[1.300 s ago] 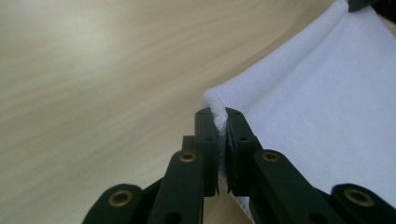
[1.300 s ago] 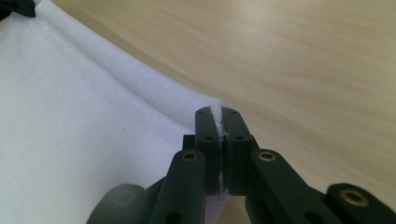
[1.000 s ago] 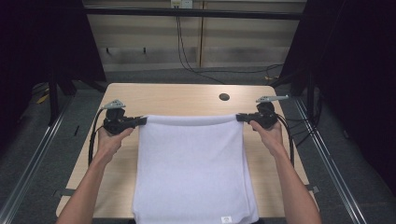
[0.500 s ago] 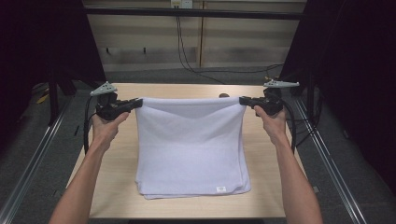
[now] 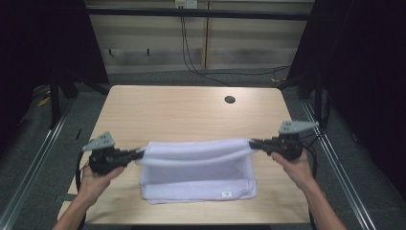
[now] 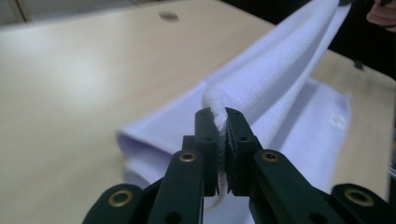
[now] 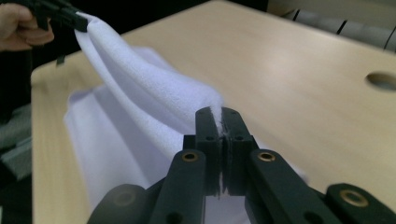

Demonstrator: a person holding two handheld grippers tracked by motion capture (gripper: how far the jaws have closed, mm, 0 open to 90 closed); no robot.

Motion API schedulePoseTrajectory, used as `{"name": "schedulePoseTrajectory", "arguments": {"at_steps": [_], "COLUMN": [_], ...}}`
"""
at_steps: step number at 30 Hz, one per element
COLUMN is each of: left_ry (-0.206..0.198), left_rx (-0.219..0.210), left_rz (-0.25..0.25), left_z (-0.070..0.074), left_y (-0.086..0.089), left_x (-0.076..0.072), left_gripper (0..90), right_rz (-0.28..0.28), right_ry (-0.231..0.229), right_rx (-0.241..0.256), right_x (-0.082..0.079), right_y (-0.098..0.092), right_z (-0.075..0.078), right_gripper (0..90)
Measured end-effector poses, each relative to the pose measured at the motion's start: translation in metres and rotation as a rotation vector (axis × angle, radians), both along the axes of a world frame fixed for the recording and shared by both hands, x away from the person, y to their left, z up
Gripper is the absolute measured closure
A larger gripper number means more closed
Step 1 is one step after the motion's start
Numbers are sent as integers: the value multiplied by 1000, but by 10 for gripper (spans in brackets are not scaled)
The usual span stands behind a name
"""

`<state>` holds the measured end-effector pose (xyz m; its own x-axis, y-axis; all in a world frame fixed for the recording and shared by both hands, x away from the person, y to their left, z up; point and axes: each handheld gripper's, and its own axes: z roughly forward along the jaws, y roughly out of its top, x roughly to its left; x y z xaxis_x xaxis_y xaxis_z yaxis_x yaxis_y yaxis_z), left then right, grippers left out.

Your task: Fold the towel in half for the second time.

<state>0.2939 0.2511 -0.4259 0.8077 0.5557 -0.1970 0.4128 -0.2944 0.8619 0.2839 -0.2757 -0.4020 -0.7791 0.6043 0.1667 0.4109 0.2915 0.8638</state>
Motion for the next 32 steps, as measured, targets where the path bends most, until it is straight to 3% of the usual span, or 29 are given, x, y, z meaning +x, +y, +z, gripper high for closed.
{"name": "schedulePoseTrajectory", "arguments": {"at_steps": [1,2,3,4,6,7,8,10,11,13,15,19,20,21,22,23,25,27,30,32], "left_ry": [11,60,60,121,162,162,170,190,186,200,194,109,97,97,94,80,82,56,76,75], "left_rx": [-1,35,35,82,114,114,178,176,181,152,141,-15,-24,-24,-33,-45,-47,-24,-49,-11], "left_rz": [-17,-40,-40,-96,-124,-124,-162,-204,-198,-201,-200,32,78,78,131,170,182,176,153,146], "left_z": [-6,-23,-23,-39,-53,-53,-60,-59,-58,-56,-54,-39,-38,-38,-37,-37,-39,-41,-44,-46], "left_y": [1,2,2,1,-2,-2,-7,-6,-5,1,3,16,19,19,22,27,28,27,26,20], "left_x": [-7,-23,-23,-33,-44,-44,-54,-59,-61,-63,-64,-54,-49,-49,-45,-40,-37,-38,-38,-39], "left_gripper": [854,850,847,838,829,813,781,731,709,680,654,561,557,552,552,535,533,526,502,457], "right_rz": [12,22,22,50,89,89,99,116,117,113,96,-46,-76,-76,-99,-150,-180,-213,-244,-251], "right_ry": [12,38,38,85,148,148,186,223,244,254,236,130,111,111,93,65,46,20,14,5], "right_rx": [5,8,8,-30,-58,-58,-112,-125,-124,-124,-102,-16,1,1,14,31,44,58,84,95], "right_x": [-8,-18,-18,-34,-47,-47,-56,-62,-66,-73,-78,-78,-77,-77,-75,-73,-71,-70,-71,-71], "right_y": [0,0,0,2,3,3,5,3,2,-1,-4,-16,-17,-17,-19,-20,-23,-27,-32,-35], "right_z": [-6,-15,-15,-33,-51,-51,-65,-74,-76,-78,-75,-63,-61,-61,-60,-60,-59,-59,-59,-60], "right_gripper": [873,871,871,864,848,848,805,769,740,707,679,611,599,599,585,566,541,532,510,502]}}
